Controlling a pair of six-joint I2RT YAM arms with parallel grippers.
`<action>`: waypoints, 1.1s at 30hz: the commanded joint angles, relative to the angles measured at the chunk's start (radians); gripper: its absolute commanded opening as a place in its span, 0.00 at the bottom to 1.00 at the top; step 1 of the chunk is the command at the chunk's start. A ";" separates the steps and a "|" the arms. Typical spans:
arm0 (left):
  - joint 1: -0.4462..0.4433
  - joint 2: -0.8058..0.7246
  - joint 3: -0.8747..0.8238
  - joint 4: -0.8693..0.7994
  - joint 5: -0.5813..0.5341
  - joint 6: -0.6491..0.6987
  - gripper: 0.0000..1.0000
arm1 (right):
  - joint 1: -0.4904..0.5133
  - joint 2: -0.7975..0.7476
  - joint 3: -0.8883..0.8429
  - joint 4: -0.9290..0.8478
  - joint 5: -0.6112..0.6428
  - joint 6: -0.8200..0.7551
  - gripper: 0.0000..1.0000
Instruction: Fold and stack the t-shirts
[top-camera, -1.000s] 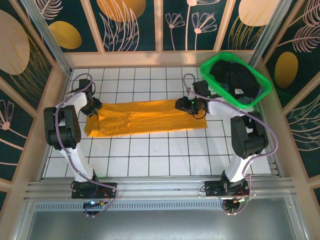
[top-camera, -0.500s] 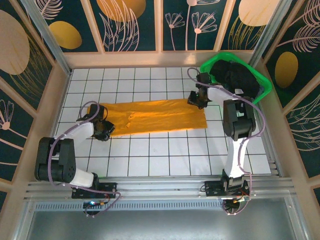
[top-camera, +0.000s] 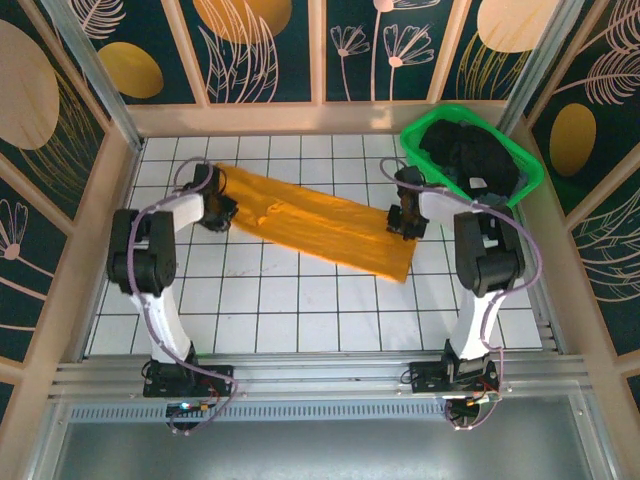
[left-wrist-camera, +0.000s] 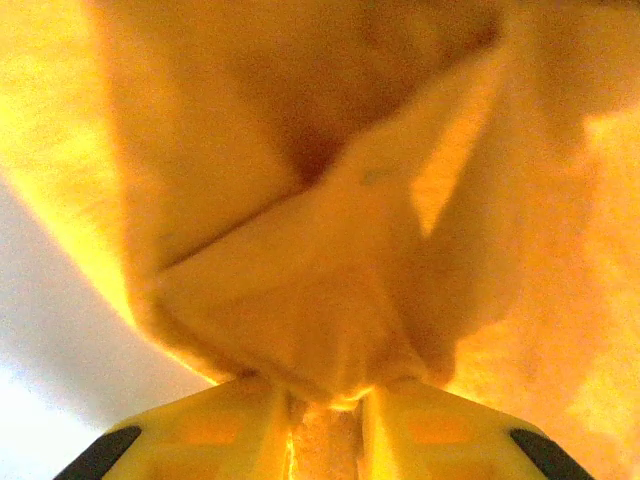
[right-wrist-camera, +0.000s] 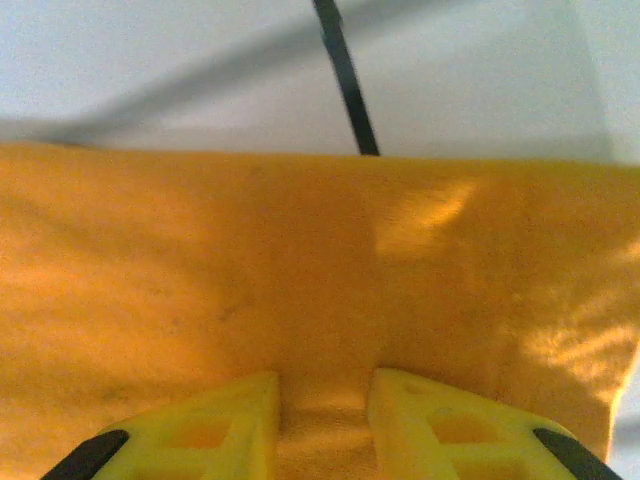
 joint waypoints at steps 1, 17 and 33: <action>-0.040 0.186 0.212 -0.047 0.031 0.077 0.28 | 0.072 -0.079 -0.183 -0.166 0.025 0.092 0.32; -0.248 0.716 1.115 -0.059 0.242 -0.047 0.35 | 0.296 -0.232 -0.212 -0.170 -0.426 0.157 0.44; -0.308 -0.181 -0.037 -0.213 0.213 0.258 0.46 | 0.288 -0.421 -0.407 -0.211 -0.197 0.101 0.49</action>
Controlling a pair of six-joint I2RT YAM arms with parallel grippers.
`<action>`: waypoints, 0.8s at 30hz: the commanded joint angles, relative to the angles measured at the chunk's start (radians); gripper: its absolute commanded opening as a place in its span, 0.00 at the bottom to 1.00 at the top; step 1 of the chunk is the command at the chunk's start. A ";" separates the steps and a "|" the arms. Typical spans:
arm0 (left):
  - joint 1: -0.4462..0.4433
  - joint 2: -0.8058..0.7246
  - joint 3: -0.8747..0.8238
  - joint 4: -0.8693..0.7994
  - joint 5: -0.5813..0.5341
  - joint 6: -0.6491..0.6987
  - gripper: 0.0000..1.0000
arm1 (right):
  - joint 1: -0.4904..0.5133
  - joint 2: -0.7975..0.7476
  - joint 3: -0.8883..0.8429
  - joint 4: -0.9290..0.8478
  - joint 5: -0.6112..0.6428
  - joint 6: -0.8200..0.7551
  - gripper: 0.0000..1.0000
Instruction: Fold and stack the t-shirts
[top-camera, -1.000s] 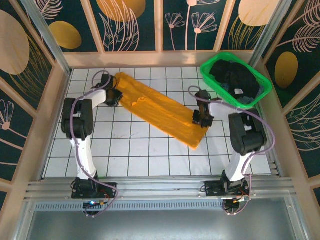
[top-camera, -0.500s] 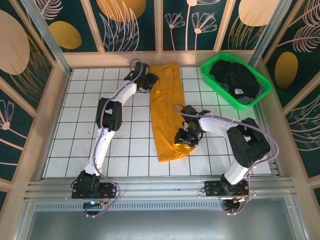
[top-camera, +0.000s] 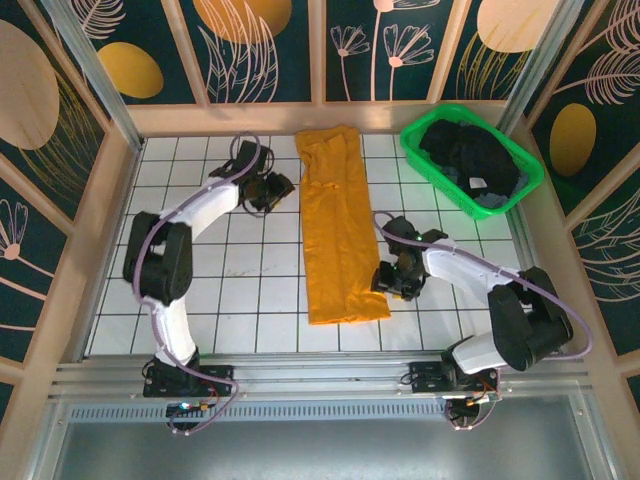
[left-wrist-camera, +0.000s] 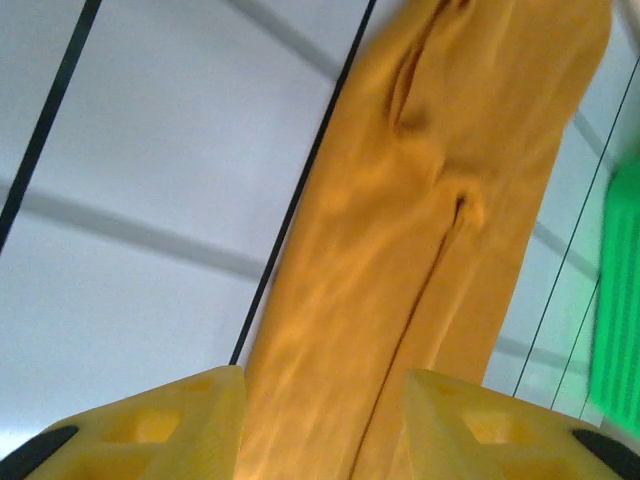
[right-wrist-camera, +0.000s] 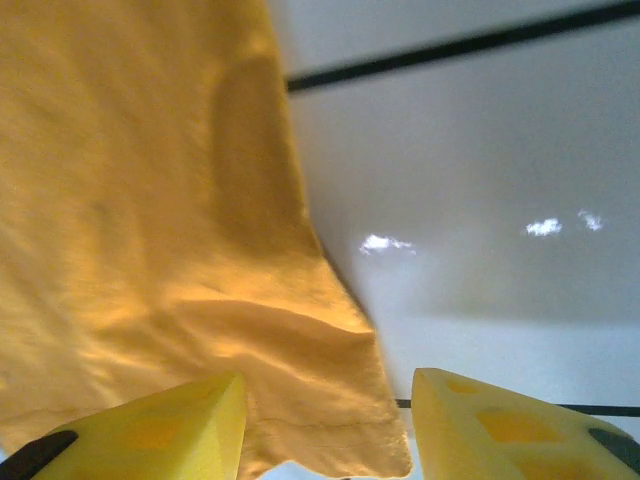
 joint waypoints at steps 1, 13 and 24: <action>-0.048 -0.068 -0.167 -0.154 0.051 0.151 0.45 | 0.042 0.033 -0.014 -0.038 0.013 -0.038 0.49; -0.323 -0.243 -0.354 -0.364 0.130 0.262 0.46 | 0.113 0.164 -0.021 0.011 -0.040 -0.042 0.10; -0.500 -0.185 -0.400 -0.294 0.212 0.184 0.47 | 0.172 0.084 -0.040 -0.005 -0.126 -0.002 0.00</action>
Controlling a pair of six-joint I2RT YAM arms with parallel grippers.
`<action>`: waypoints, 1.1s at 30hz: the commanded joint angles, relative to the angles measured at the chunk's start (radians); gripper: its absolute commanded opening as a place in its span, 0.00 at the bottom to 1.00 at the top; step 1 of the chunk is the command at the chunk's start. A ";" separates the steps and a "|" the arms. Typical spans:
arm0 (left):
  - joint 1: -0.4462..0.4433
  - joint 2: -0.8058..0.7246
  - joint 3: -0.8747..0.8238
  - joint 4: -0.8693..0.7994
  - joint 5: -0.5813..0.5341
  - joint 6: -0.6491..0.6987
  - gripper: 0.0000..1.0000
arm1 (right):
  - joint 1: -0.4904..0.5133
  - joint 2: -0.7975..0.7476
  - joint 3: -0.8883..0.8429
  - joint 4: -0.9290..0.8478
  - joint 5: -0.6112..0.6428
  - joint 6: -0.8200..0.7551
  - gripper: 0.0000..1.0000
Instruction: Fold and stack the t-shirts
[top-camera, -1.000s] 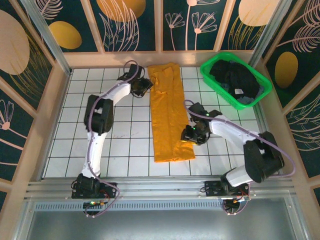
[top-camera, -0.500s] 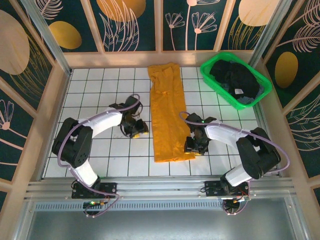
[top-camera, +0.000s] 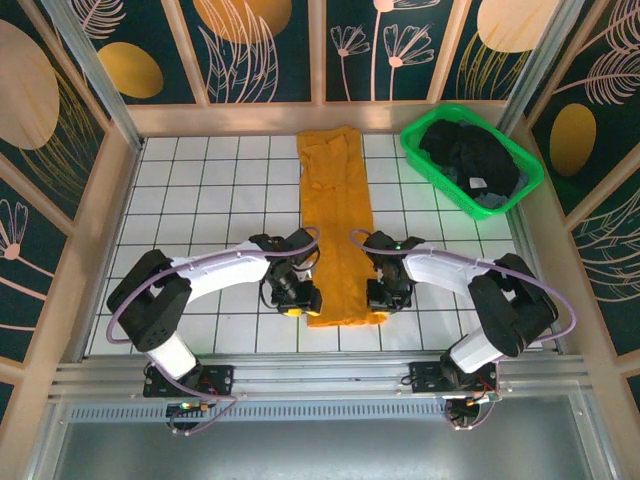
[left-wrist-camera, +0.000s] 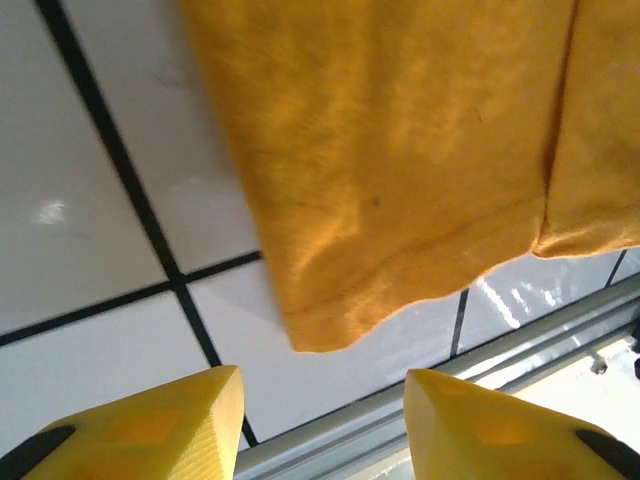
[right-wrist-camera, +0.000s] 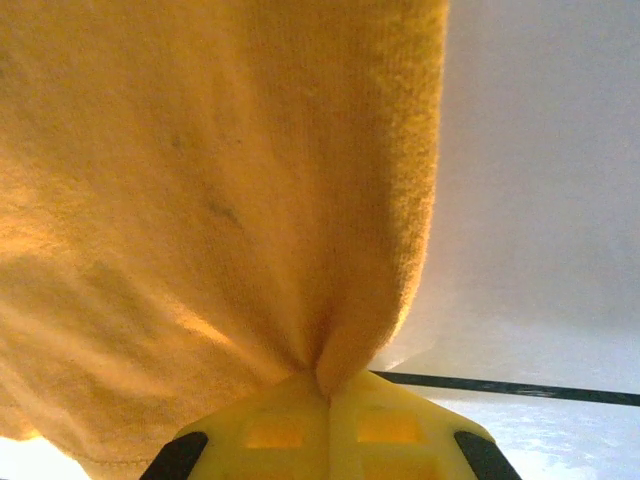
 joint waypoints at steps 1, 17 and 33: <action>-0.024 0.036 -0.011 -0.006 0.026 -0.023 0.47 | 0.031 -0.013 -0.036 0.007 -0.111 0.029 0.00; -0.035 0.065 -0.048 -0.023 -0.105 -0.057 0.45 | 0.048 -0.031 -0.041 0.004 -0.155 0.016 0.00; -0.035 0.012 -0.083 -0.010 -0.077 -0.116 0.46 | 0.054 -0.033 -0.046 0.020 -0.180 0.015 0.00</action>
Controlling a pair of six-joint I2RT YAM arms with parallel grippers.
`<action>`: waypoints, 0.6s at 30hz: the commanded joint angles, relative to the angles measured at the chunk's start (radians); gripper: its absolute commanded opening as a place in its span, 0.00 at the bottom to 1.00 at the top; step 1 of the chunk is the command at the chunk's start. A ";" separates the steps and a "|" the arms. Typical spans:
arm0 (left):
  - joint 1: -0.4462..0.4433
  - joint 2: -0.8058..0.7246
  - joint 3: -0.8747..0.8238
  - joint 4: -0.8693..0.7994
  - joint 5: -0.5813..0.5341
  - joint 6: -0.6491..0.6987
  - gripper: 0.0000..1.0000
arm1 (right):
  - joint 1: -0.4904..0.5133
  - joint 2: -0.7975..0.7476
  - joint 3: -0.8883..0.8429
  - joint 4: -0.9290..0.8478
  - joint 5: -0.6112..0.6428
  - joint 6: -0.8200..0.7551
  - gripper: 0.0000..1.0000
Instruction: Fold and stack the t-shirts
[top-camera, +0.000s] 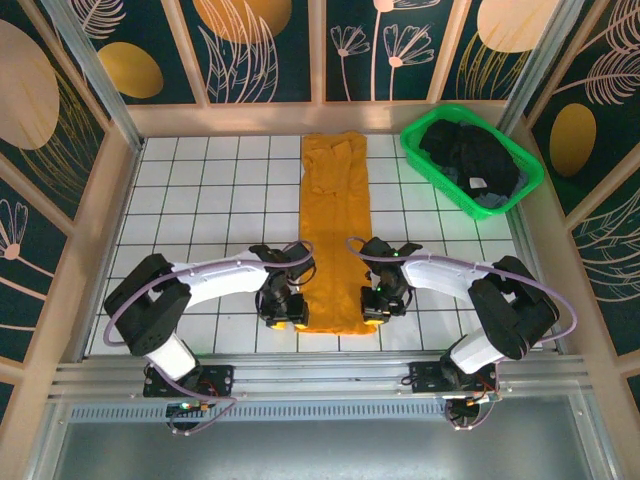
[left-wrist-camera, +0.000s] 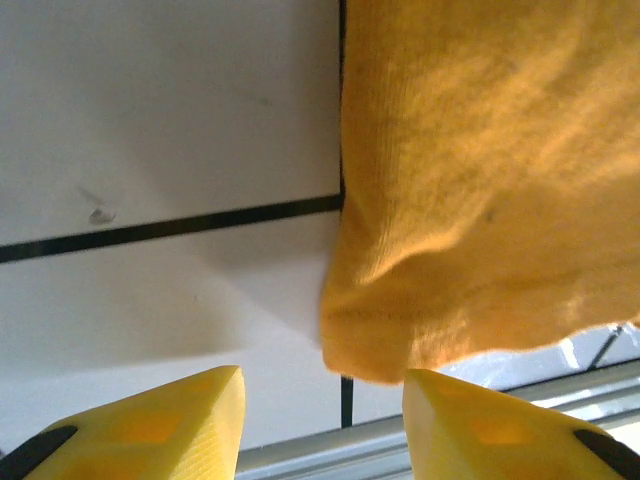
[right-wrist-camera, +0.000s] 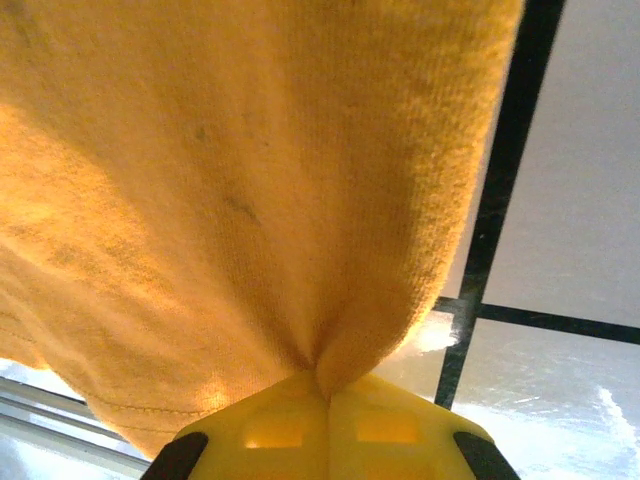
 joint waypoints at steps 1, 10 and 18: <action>-0.004 0.043 0.006 0.054 0.023 -0.016 0.46 | 0.016 -0.021 -0.014 -0.012 -0.031 -0.001 0.00; -0.004 0.082 -0.063 0.102 0.042 0.003 0.03 | 0.056 -0.036 -0.033 0.009 -0.062 0.026 0.00; -0.005 -0.087 -0.131 0.121 0.137 -0.060 0.00 | 0.069 -0.083 -0.022 -0.018 -0.092 0.045 0.00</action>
